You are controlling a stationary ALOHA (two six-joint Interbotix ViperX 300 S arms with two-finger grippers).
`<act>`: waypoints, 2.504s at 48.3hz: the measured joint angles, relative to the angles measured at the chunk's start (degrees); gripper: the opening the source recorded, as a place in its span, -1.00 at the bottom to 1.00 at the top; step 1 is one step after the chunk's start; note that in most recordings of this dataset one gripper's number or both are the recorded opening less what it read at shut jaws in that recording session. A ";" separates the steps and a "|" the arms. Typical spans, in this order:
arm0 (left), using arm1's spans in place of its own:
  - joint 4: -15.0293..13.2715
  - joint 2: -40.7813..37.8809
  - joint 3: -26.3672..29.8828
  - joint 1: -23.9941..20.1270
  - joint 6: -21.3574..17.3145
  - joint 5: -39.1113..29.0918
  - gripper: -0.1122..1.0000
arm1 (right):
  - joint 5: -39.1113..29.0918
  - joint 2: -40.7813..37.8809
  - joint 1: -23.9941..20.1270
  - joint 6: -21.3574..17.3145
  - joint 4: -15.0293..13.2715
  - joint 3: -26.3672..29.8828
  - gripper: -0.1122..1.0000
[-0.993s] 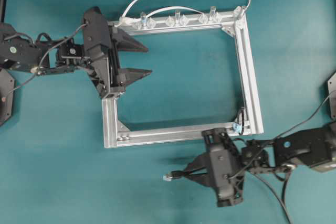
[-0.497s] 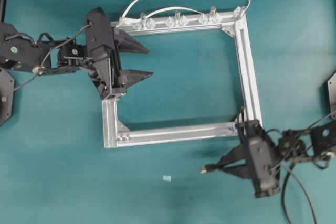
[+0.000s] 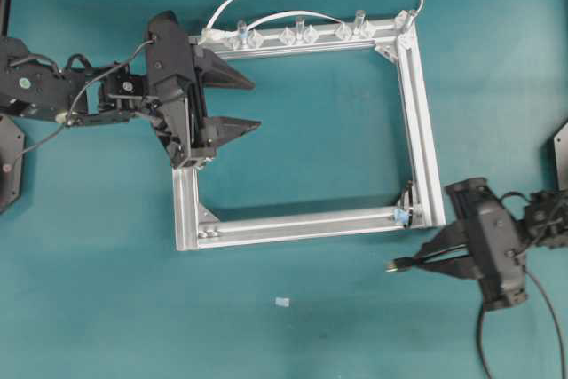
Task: Insert the wire through the string loop located on the right side.
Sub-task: 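Lift the USB cable and carry it right toward the zip-tie loop, then push the USB plug through the black zip-tie loop with the right gripper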
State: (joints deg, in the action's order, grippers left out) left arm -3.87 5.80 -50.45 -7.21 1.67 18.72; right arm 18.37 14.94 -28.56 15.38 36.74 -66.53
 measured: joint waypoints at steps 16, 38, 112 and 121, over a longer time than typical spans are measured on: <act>0.00 0.00 0.79 0.00 0.09 0.00 0.57 | -1.49 9.58 0.00 0.00 -0.09 -6.50 -0.54; 0.00 0.00 1.14 0.00 0.00 0.09 0.57 | -3.60 13.80 0.00 0.00 -0.09 -9.40 -0.54; 0.00 0.00 2.29 1.14 0.00 0.00 0.57 | -3.69 13.89 13.01 0.09 -8.88 -10.99 -0.54; 0.00 0.00 2.20 1.14 0.00 0.00 0.57 | -3.69 13.89 13.01 0.09 -8.88 -10.99 -0.54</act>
State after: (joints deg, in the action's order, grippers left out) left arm -3.87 5.80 -48.25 -6.06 1.67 18.72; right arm 14.68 28.83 -15.56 15.47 27.86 -77.52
